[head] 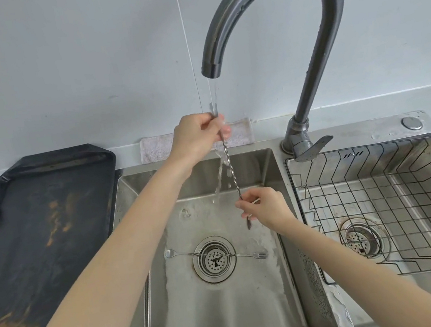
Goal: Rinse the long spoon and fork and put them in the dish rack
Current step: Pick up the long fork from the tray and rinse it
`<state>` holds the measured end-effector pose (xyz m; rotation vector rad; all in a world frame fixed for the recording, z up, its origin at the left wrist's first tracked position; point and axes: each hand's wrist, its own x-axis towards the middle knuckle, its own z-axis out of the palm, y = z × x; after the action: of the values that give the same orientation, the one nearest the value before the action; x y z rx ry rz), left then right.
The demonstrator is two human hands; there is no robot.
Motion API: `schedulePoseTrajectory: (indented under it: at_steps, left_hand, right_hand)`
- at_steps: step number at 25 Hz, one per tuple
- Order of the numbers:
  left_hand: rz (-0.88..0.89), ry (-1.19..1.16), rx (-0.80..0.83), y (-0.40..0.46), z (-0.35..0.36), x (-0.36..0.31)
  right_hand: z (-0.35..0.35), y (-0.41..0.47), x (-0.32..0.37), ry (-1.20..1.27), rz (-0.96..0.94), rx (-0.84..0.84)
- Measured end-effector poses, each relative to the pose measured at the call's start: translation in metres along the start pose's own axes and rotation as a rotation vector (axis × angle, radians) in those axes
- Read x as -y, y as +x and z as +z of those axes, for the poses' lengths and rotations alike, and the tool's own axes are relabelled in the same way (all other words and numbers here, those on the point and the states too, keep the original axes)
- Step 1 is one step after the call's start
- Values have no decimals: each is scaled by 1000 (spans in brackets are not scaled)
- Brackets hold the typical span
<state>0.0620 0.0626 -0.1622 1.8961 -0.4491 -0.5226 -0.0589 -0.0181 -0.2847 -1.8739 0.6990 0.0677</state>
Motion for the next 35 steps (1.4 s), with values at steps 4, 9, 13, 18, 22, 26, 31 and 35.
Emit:
schedulePoseTrajectory:
  at_steps: [4, 9, 13, 18, 22, 26, 31, 35]
  left_hand:
    - [21, -92, 55, -2, 0, -4]
    - [93, -90, -41, -3, 1, -8]
    - [125, 81, 13, -5, 7, 5]
    - [99, 151, -41, -1, 7, 5]
    - [88, 121, 16, -5, 13, -2]
    - [74, 103, 30, -3, 9, -1]
    - [141, 68, 28, 2, 0, -6]
    - [187, 32, 34, 2, -7, -8]
  right_hand:
    - [1, 1, 4, 9, -14, 6]
    - [4, -1, 6, 29, 3, -6]
    - [1, 1, 15, 28, -30, -82]
    - [-1, -5, 10, -20, -18, -116]
    - [3, -4, 5, -48, 8, -131]
    - [3, 1, 9, -92, -1, -94]
    - [2, 16, 29, -194, -37, -69]
    - [2, 25, 51, -228, -69, -63]
